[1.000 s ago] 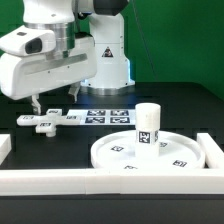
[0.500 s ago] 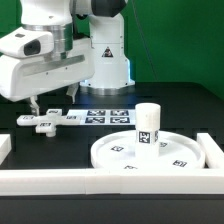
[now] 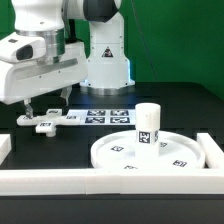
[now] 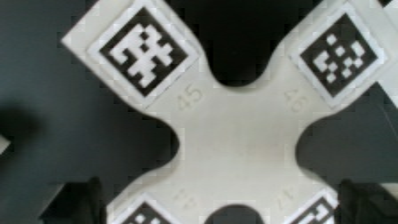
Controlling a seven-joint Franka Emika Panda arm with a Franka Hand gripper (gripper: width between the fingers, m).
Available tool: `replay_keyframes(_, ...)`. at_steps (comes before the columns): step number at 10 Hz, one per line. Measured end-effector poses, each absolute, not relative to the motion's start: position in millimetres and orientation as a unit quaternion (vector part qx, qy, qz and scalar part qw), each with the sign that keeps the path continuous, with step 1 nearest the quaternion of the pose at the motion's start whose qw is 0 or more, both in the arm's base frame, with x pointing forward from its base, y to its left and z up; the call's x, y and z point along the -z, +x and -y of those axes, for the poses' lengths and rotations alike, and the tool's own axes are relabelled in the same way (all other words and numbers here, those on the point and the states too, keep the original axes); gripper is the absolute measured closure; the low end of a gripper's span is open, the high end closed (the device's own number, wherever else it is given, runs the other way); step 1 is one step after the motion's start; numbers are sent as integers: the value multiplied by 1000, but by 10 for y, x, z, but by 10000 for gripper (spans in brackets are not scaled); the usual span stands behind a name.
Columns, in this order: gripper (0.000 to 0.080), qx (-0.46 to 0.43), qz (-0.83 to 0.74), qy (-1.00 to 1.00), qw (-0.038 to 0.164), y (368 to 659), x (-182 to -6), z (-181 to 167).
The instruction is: Assemble round table
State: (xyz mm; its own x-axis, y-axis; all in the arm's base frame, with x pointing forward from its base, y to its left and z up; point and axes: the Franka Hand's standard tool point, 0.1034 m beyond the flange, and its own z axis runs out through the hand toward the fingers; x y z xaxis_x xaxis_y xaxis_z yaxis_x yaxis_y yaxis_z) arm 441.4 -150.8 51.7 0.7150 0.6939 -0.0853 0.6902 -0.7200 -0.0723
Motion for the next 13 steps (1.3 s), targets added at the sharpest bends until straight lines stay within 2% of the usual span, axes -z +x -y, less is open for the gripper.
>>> replay_keyframes(8,150,-62,374,-925,22,4313,-386,1485)
replay_keyframes(13,150,-64,374,-925,23,4299,-365,1483)
